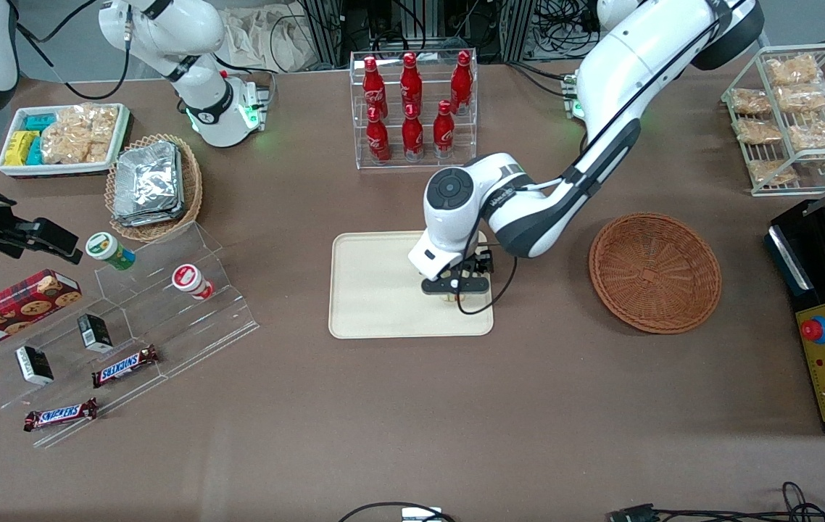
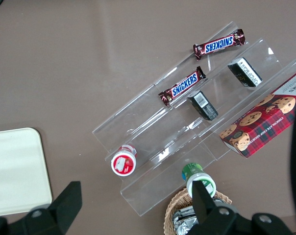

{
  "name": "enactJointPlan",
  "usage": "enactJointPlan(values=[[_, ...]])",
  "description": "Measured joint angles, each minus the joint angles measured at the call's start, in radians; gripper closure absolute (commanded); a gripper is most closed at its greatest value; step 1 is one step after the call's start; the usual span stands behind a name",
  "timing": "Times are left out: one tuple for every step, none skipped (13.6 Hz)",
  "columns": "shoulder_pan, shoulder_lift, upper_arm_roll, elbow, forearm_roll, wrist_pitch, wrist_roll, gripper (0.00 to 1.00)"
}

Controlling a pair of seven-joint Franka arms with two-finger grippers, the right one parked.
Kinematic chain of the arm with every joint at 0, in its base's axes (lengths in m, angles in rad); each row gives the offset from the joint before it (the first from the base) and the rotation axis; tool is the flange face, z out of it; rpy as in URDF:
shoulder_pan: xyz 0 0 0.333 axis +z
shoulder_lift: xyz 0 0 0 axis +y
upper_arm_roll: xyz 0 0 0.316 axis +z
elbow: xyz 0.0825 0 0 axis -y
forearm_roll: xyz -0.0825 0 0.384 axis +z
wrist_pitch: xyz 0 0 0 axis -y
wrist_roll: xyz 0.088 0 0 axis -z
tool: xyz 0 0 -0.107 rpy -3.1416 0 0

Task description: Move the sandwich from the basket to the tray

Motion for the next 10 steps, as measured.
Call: enactJointPlan(values=[[0.001,-0.009,0.011,0.039,-0.021,-0.035,0.0,0.0],[0.001,-0.019,0.025,0.073,-0.038,-0.067,0.0,0.0],[0.001,-0.03,0.046,0.098,-0.06,-0.088,0.0,0.0],[0.0,-0.044,0.076,0.113,-0.087,-0.097,0.0,0.0],[0.0,-0.06,0.113,0.119,-0.114,-0.099,0.001,0.0],[0.001,-0.078,0.15,0.121,-0.135,-0.101,0.003,0.0],[0.002,-0.097,0.187,0.122,-0.15,-0.109,0.005,0.0],[0.002,-0.115,0.22,0.123,-0.163,-0.124,0.01,0.0],[0.003,-0.134,0.251,0.124,-0.183,-0.14,0.026,0.0],[0.002,-0.157,0.287,0.126,-0.217,-0.162,0.063,0.0]])
